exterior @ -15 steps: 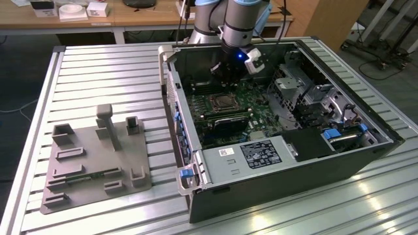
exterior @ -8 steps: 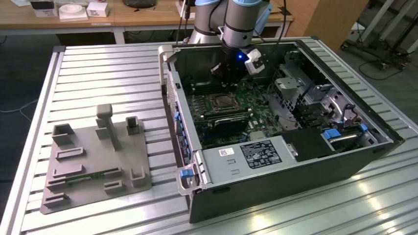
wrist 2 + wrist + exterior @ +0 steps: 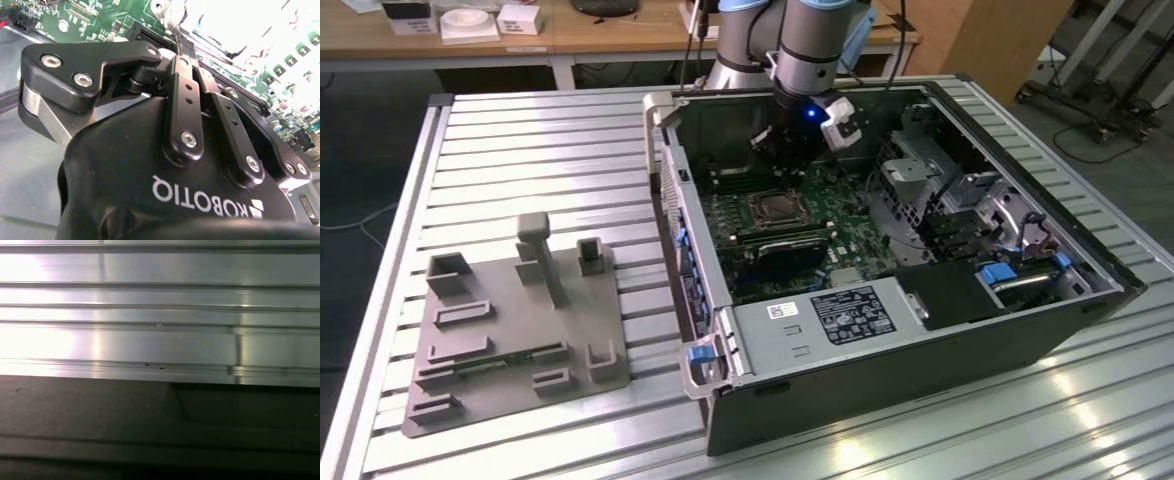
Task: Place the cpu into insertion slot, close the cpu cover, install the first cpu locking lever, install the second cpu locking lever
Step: 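Install the first cpu locking lever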
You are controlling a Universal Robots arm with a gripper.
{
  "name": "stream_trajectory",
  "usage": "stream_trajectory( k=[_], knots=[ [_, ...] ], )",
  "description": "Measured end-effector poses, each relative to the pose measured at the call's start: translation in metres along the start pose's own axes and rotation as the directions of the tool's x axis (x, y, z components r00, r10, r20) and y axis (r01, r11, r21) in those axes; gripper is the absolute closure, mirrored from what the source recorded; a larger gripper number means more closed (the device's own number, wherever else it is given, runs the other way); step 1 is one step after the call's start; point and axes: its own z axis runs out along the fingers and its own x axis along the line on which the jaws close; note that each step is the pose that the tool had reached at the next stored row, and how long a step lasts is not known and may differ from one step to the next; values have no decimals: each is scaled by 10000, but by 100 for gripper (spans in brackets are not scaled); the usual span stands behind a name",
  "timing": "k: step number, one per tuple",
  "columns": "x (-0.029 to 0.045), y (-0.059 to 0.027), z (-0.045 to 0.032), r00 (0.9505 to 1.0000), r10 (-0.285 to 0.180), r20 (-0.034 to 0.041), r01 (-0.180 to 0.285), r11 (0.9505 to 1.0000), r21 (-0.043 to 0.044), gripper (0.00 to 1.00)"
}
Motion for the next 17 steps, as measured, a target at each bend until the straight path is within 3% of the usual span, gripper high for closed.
stream_trajectory(
  k=[10, 17],
  knots=[
    [-7, -1, 26, 10000, 22, -30, -22, 10000, 54, 90],
    [-13, -2, 25, 10000, 25, -62, -24, 9998, 198, 90]
  ],
)
